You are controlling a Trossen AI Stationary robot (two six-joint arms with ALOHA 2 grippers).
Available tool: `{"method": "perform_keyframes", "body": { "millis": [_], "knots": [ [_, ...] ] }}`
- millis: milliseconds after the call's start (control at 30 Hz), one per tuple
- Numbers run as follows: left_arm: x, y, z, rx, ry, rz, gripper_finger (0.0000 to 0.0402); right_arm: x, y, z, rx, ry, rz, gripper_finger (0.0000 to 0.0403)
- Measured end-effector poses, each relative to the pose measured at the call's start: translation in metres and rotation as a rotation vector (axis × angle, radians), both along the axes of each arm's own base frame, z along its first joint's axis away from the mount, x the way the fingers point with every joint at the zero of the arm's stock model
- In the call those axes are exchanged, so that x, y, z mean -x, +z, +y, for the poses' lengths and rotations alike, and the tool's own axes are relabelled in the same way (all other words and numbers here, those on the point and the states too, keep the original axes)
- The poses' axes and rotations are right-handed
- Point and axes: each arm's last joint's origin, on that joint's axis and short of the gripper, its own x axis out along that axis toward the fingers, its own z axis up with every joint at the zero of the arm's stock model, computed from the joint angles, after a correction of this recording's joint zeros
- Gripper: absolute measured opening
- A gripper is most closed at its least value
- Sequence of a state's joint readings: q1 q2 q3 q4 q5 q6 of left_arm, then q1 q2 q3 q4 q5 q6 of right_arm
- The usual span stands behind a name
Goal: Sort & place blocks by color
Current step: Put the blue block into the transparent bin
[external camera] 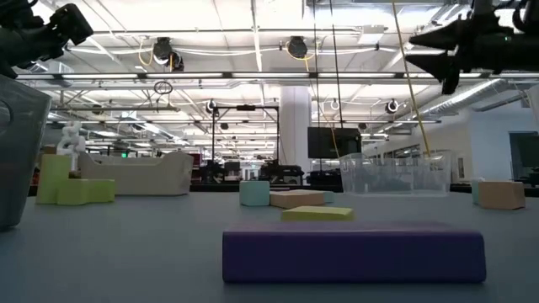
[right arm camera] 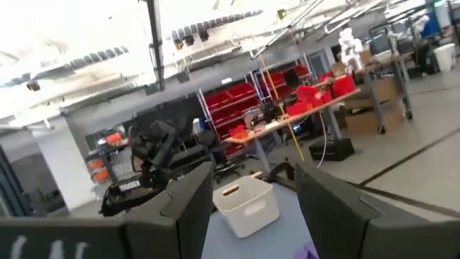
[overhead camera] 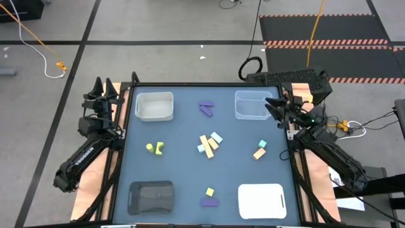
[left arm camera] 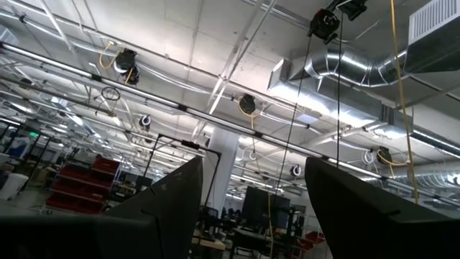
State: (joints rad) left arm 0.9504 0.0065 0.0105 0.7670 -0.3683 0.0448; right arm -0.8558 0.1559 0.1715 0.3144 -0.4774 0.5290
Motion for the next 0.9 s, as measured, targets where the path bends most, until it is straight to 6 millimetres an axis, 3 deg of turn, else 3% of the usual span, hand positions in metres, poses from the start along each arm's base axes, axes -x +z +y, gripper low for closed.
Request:
{"method": "perform_keyframes", "body": {
  "millis": [367, 533, 700, 900],
  "knots": [
    [0.000, 0.000, 0.000, 0.001, -0.001, 0.001, 0.0244, -0.019, 0.039, -0.021, -0.067, 0.016, 0.142, 0.0187],
    [0.000, 0.000, 0.000, 0.001, -0.001, 0.001, 0.0244, -0.029, 0.049, -0.032, -0.121, 0.014, 0.299, 0.0187],
    [0.000, 0.000, 0.000, 0.001, -0.001, 0.001, 0.0244, -0.035, 0.049, -0.040, -0.203, 0.023, 0.463, 0.0187],
    [0.000, 0.000, 0.000, 0.001, -0.001, 0.001, 0.0244, -0.037, 0.031, -0.036, -0.303, -0.023, 0.715, 0.0187]
  ]
}}
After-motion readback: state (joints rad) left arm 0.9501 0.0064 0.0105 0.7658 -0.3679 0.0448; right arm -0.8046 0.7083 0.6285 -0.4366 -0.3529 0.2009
